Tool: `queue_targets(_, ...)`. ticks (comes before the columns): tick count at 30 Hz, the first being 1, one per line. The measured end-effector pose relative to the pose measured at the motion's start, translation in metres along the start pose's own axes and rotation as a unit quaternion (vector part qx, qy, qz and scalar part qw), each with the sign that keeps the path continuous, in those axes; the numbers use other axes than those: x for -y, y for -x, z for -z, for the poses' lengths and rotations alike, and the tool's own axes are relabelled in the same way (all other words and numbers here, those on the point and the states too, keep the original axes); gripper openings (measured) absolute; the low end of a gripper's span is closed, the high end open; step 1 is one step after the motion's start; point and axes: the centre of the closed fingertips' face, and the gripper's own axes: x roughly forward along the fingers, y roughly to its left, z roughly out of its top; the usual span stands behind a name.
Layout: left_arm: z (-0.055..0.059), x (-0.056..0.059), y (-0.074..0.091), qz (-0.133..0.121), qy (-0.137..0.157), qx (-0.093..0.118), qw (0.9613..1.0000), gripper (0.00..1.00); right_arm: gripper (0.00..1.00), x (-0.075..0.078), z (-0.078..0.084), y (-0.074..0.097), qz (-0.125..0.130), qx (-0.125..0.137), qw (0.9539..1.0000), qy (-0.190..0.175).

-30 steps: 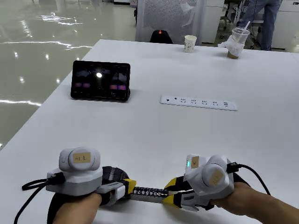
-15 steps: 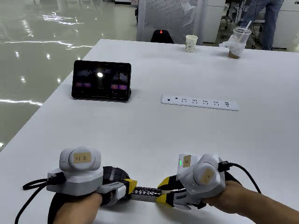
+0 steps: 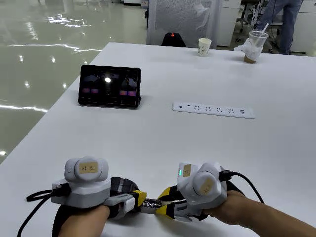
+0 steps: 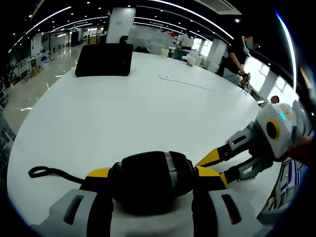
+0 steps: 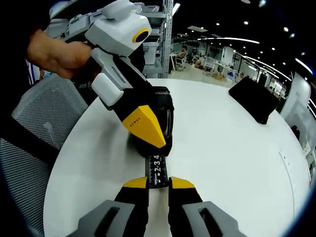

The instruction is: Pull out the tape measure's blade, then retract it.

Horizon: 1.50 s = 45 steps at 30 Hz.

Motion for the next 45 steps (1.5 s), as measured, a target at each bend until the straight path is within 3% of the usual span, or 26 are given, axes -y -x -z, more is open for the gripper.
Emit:
queue_targets(27,0.0,0.0,0.0,0.001,0.003,0.0,1.0,0.6,0.12,-0.002,-0.02,-0.021,-0.008,0.0,0.9997,0.022)
queue_targets(45,0.0,0.0,-0.001,0.002,0.001,-0.004,1.0,0.61,0.12,-0.002,-0.02,-0.02,-0.005,-0.011,0.9994,0.032)
